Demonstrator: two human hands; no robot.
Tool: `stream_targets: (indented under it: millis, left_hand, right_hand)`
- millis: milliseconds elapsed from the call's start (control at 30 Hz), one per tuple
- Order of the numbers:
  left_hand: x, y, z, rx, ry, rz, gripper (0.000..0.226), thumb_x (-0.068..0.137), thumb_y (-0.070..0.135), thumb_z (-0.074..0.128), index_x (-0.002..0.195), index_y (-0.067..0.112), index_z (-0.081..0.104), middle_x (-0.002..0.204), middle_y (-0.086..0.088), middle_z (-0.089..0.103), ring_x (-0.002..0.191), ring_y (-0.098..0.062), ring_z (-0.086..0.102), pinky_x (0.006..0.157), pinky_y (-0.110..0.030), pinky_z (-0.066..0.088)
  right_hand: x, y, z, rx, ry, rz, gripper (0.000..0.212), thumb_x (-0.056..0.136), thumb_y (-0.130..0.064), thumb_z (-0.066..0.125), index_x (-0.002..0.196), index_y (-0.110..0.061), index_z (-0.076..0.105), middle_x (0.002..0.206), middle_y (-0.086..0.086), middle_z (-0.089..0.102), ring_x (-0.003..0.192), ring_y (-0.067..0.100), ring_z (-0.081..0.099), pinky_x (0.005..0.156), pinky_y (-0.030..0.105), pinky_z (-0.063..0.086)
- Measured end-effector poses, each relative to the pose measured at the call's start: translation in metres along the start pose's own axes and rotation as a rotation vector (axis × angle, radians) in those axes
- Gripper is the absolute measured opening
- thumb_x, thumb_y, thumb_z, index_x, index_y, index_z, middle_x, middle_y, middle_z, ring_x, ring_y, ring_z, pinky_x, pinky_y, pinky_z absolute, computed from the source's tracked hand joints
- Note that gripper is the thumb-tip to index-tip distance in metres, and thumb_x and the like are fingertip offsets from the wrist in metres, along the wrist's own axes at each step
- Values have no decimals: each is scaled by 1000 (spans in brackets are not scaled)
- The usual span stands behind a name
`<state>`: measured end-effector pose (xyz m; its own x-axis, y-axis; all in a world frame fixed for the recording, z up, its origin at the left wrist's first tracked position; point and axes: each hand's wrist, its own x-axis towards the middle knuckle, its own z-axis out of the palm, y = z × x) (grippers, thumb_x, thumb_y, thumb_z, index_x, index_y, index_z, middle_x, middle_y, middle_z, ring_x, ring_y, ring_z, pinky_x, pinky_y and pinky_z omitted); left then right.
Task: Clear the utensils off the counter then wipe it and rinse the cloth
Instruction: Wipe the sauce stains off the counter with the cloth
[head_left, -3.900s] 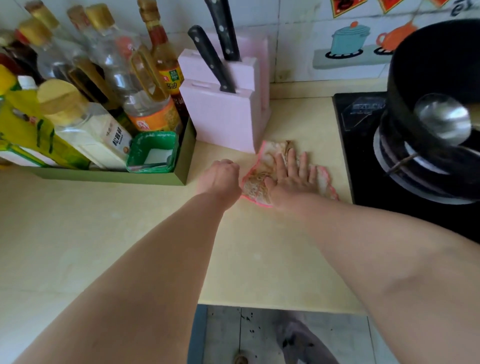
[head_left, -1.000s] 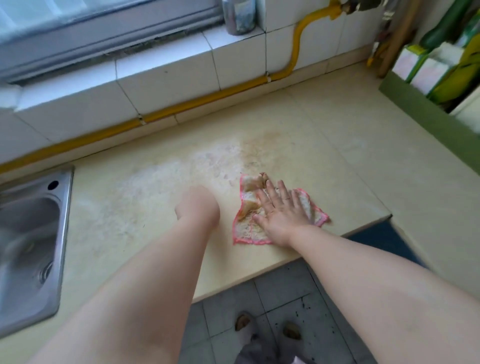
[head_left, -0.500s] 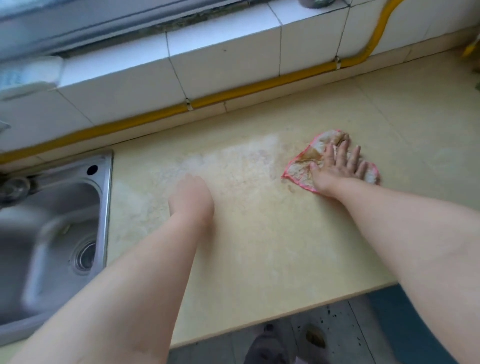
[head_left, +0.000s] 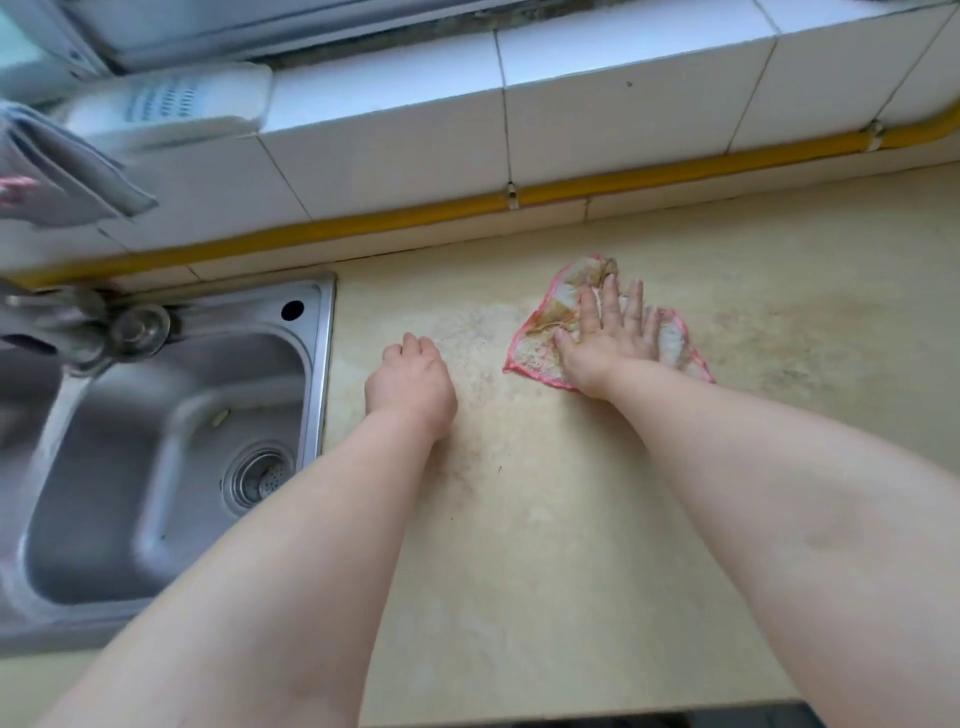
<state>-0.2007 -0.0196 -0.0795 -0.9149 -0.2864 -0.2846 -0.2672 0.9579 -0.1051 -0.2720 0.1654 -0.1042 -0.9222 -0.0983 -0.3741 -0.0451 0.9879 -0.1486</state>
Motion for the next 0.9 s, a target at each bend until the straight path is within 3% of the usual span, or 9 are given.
stream_targets:
  millis: [200, 300, 433, 633, 900]
  left_hand:
    - [-6, -18, -4, -97, -16, 67, 54, 90, 0, 34, 142, 10, 34, 149, -5, 33, 136, -23, 33, 103, -37, 37]
    - [-23, -21, 1, -121, -5, 12, 57, 91, -2, 33, 147, 10, 30, 154, -3, 28, 142, -20, 26, 109, -36, 33]
    - [-55, -18, 8, -101, -7, -50, 50, 92, -1, 35, 140, 11, 40, 149, -4, 37, 135, -23, 37, 104, -37, 38]
    - [-111, -15, 10, -34, -98, -141, 34, 88, 1, 40, 114, 12, 59, 118, -10, 62, 108, -30, 60, 77, -32, 44]
    - [-188, -26, 23, -64, -116, -148, 33, 89, 5, 43, 113, 15, 63, 120, -10, 62, 110, -30, 59, 83, -33, 47]
  right_hand:
    - [-27, -44, 19, -63, -27, -232, 70, 98, -55, 18, 152, -23, -11, 158, 2, -26, 143, 29, -30, 115, 48, -16]
    - [-47, -53, 29, -96, -55, -338, 70, 98, -55, 18, 153, -23, -11, 158, 2, -26, 143, 27, -30, 116, 47, -17]
    - [-74, -46, 37, -122, -98, -427, 69, 98, -53, 20, 153, -24, -11, 158, 1, -26, 143, 26, -31, 115, 46, -18]
    - [-135, -28, 55, -156, -143, -506, 70, 98, -54, 19, 153, -23, -12, 157, 2, -28, 142, 26, -32, 114, 45, -19]
    - [-196, -26, 81, -215, -162, -601, 75, 95, -62, 18, 152, -25, -14, 156, 1, -30, 140, 26, -35, 114, 46, -20]
